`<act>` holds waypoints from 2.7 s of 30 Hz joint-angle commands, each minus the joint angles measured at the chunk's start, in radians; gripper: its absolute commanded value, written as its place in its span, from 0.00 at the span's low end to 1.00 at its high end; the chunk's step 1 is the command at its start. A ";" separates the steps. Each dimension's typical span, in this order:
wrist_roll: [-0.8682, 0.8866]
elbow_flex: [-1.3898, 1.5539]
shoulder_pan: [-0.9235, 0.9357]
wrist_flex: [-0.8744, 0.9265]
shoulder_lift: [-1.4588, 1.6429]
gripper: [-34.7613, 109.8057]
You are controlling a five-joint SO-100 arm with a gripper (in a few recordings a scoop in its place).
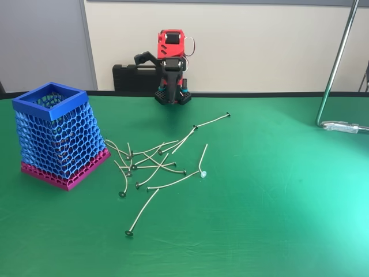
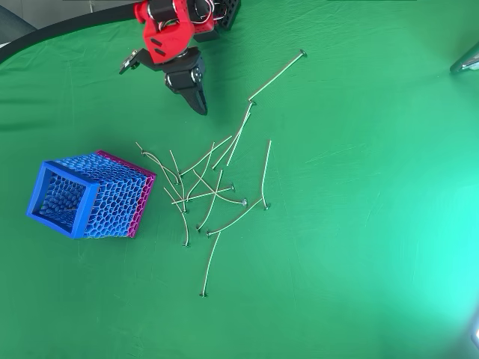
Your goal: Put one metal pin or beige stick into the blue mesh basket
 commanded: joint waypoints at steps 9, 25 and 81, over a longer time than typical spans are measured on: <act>0.048 -0.465 -0.011 0.255 -0.373 0.24; 0.235 -0.813 0.061 0.288 -0.813 0.24; 0.403 -1.226 0.123 0.285 -1.470 0.35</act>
